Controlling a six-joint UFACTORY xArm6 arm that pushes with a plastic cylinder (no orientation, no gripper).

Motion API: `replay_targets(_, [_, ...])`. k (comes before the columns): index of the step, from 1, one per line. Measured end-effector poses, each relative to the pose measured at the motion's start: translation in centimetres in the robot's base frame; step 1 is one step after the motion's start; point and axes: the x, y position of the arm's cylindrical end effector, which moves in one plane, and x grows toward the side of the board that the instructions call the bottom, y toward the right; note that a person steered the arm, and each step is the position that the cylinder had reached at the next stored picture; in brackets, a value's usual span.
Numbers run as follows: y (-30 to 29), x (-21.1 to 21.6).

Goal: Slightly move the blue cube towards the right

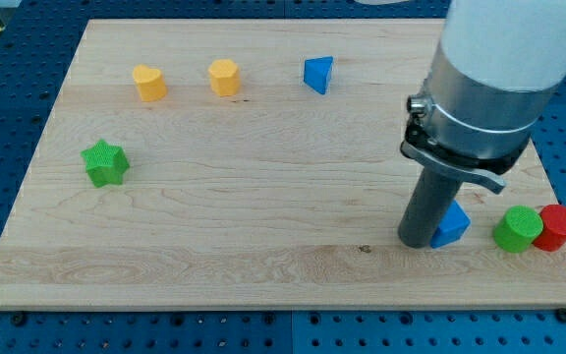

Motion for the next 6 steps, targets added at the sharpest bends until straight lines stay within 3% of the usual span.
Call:
replay_targets(1, [-1.0,-0.1])
replay_targets(2, [-2.7,-2.9])
replay_targets(6, [4.5,-4.0])
